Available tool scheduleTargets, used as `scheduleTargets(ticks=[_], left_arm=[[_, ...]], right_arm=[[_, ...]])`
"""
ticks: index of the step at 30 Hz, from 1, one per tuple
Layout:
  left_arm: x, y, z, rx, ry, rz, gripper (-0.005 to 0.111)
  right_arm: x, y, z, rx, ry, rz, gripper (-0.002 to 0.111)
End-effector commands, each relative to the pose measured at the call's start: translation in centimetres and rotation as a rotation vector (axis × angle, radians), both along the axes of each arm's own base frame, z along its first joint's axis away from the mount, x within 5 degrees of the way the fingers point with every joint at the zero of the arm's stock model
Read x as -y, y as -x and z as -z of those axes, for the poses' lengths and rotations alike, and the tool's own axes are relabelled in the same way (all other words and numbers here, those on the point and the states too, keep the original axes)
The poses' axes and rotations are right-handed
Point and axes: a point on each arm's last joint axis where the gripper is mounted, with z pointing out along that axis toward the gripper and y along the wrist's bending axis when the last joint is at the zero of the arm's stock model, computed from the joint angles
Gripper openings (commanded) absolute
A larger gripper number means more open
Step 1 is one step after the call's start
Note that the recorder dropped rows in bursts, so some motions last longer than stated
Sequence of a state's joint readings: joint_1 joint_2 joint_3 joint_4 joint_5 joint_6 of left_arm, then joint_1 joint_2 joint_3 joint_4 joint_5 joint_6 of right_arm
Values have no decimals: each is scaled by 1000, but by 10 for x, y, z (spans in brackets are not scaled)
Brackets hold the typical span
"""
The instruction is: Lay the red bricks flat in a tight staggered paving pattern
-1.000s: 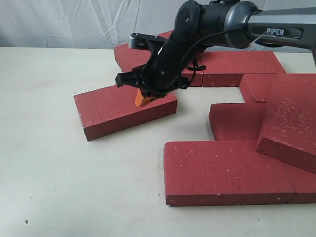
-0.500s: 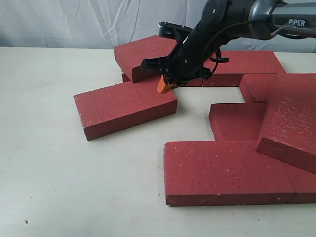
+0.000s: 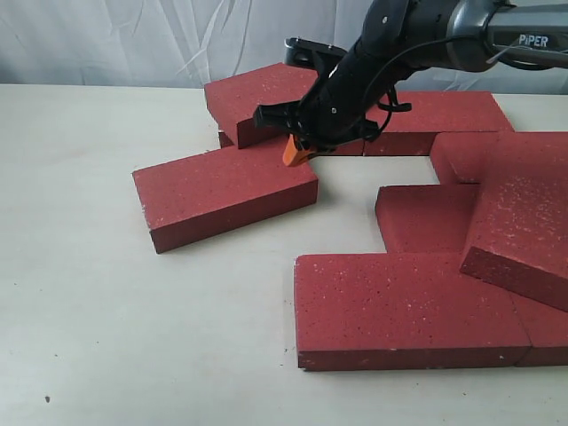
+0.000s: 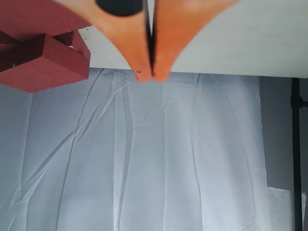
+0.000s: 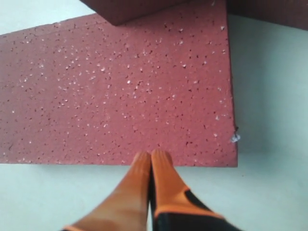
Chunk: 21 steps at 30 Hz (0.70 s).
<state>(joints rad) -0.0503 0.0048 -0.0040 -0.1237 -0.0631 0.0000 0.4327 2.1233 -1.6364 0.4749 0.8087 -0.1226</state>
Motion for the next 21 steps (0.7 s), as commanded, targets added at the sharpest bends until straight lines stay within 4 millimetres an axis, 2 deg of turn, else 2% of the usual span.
scheduleTargets(ticks=[1,9,15,21], left_arm=[[0,0,4,-35,104,17,0],[3,-18,-22,-197,121,29,0],[6,-45,-42,-456,-6,38,0],[9,-83,-51,-677,-26,49,0]], right_arm=[[4,-3,-1,32,15,-1,-1],[6,-4,0,51,43,-13,-1],[5,-5,-1,62,41,-8,-1],[5,-6,-1,71,38,-4,-1]])
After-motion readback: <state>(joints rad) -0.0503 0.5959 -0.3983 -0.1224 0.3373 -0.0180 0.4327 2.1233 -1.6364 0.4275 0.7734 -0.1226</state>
